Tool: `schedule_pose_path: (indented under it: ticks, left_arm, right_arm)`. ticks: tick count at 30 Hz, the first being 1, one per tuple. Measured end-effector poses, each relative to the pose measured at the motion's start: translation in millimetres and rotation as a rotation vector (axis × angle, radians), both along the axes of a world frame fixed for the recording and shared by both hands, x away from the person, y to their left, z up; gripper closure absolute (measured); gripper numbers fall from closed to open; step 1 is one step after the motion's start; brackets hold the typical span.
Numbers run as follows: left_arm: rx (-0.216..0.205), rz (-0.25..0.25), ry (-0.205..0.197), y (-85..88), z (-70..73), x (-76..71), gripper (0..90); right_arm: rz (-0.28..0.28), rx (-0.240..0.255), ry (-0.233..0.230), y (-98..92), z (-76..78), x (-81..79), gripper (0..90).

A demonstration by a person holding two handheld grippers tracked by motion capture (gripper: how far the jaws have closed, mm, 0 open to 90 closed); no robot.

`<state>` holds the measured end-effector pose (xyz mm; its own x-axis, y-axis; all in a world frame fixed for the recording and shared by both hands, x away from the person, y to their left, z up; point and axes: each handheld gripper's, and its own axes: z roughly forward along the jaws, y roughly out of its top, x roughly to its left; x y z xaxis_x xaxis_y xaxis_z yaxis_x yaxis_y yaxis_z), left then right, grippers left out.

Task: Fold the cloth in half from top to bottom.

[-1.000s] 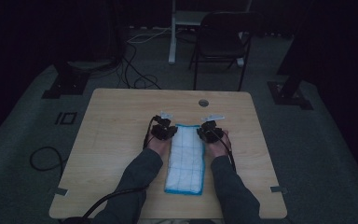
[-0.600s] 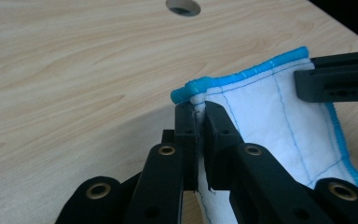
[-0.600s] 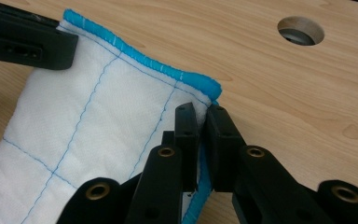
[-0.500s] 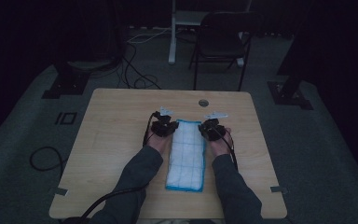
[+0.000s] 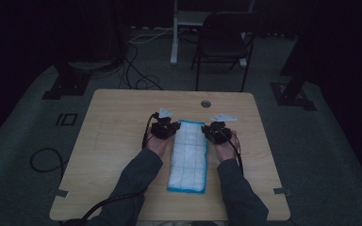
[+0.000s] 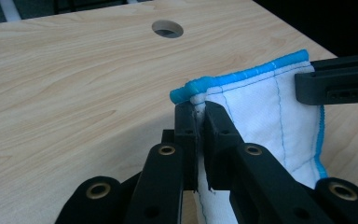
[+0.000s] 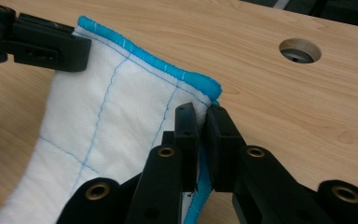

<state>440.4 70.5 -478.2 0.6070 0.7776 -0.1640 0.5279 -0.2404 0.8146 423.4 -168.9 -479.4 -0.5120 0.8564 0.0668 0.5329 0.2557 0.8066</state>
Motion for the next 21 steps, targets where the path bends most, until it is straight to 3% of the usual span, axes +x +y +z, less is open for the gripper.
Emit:
schedule_pose_path:
  ticks: [21]
  left_arm:
    - [-0.051,-0.035,-0.050,6.5,9.0,-34.2,85.6]
  right_arm:
    - [0.025,-0.004,-0.057,-1.2,4.0,-35.6,84.7]
